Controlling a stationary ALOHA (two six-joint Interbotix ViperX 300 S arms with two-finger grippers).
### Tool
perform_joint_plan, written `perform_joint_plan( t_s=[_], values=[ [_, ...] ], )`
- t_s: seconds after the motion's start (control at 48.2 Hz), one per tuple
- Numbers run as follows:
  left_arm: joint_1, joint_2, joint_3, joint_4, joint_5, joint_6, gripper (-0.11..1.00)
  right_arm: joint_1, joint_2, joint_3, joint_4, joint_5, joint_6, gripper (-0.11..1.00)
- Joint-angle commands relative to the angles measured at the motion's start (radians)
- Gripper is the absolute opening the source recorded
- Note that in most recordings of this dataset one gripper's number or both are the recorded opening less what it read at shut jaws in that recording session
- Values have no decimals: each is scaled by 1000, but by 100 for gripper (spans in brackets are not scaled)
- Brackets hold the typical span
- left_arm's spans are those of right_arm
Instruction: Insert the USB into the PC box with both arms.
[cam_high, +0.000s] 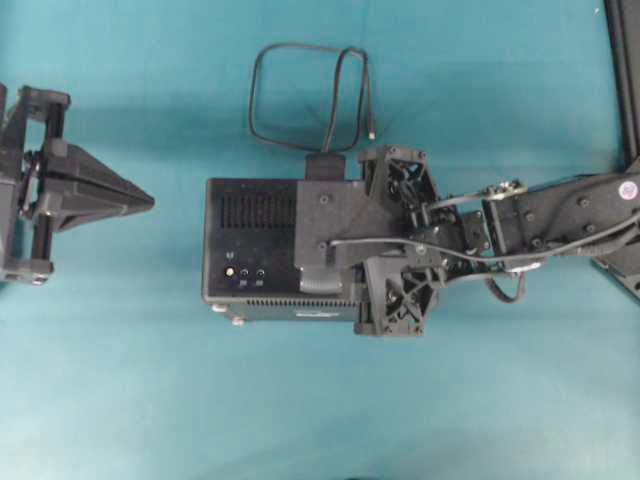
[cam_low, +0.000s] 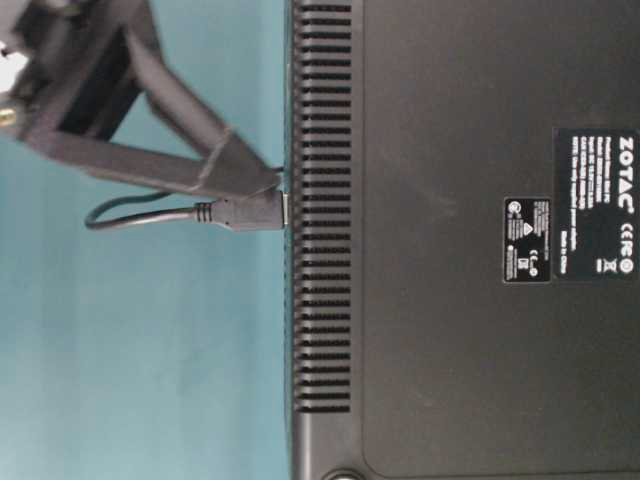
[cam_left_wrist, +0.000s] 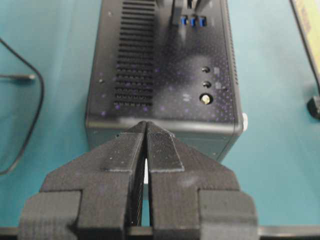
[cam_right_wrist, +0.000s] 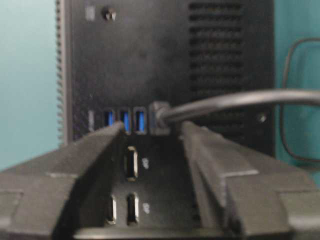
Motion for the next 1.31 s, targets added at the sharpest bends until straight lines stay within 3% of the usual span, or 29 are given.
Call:
perform_joint_plan(
  t_s=[0.0,0.249,0.539,1.099,1.286],
  values=[
    [-2,6,-29,2,-9,3,0,2,-46,-28,-5,8,11,61],
    [-2,3,-21,3,-23,17,0,2,-103,-20,-15,43,9,61],
    [-2,-26,17,2,-87,97,0,2,-183,52,-20,-6,9,61],
    [-2,-54,31,2,-146,100,0,-2,-393,291,-20,-330,11,61],
    [-3,-60,28,2,-147,98,0,-3,-460,350,-20,-376,12,61]
  ],
)
